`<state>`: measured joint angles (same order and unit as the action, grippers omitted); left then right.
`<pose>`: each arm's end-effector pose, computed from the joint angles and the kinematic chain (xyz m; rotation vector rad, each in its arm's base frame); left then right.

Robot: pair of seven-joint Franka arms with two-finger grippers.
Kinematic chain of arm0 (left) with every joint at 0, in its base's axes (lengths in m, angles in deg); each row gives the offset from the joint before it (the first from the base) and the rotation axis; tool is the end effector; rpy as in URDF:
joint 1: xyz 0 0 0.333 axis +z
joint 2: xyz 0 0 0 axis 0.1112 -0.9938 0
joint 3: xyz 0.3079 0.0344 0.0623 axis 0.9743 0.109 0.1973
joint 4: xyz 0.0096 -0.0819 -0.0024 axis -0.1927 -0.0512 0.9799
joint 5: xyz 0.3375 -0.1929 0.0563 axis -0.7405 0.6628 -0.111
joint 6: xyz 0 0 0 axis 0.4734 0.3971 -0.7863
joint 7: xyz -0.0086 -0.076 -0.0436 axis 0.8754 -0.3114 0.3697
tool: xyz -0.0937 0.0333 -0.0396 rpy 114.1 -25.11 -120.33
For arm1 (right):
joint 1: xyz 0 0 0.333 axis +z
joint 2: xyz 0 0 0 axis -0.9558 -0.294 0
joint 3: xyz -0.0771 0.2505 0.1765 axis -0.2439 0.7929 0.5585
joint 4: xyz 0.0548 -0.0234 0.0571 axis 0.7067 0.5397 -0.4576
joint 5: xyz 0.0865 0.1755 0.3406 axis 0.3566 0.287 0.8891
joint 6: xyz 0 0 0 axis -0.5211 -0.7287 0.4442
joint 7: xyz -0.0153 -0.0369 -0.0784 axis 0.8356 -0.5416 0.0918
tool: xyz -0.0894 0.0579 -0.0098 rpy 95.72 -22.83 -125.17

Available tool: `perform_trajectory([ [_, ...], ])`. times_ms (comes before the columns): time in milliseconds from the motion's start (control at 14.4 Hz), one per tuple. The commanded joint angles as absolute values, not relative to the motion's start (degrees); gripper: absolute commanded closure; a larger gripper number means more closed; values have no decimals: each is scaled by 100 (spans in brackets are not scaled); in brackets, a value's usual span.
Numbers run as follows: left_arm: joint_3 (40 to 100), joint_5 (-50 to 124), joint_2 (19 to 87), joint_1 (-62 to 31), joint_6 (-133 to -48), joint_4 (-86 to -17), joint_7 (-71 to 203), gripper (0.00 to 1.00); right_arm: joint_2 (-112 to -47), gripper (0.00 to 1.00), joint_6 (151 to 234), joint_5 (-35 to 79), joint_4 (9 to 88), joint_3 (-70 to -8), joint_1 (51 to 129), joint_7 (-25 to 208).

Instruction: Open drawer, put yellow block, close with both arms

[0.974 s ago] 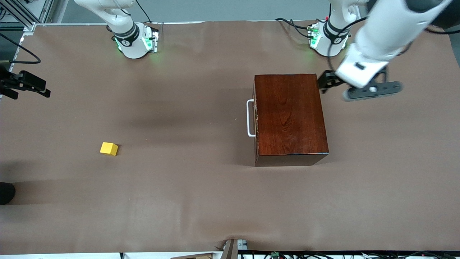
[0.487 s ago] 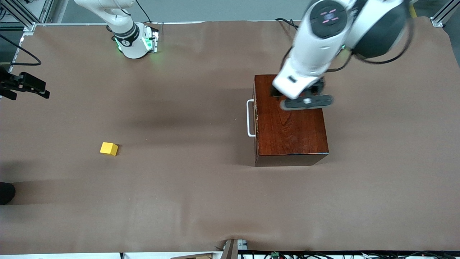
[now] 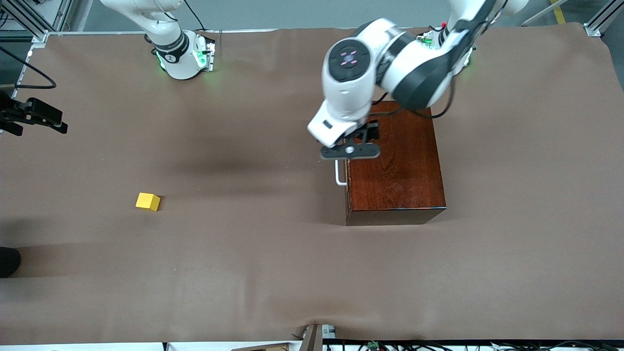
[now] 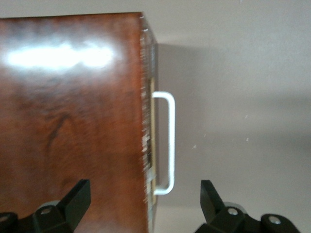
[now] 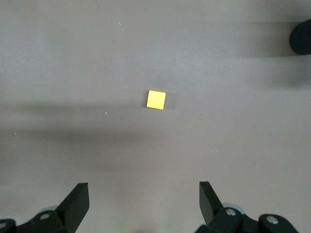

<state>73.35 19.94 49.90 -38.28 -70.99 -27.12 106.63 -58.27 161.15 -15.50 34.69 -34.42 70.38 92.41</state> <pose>0.5082 -0.4694 0.4520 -3.0619 -0.0106 0.0815 0.5553 -0.0341 0.6341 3.1392 0.0682 -0.0888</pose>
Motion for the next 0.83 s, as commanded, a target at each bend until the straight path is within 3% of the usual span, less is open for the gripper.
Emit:
perform_trajectory([
  [0, 7792, 1792, 4436, -4433, -7369, -2273, 10850, 0, -5913, 0, 16054, -1656, 3307, -3401, 6983, 9250],
  [348, 9252, 1809, 3855, -5796, -7599, -2035, 10991, 0, -5983, 0, 16063, -1665, 3307, -3410, 6957, 9215],
  [765, 9280, 1652, 3565, -5938, -7564, -2114, 10982, 0, -6404, 0, 16063, -1638, 3307, -3418, 6825, 9206],
])
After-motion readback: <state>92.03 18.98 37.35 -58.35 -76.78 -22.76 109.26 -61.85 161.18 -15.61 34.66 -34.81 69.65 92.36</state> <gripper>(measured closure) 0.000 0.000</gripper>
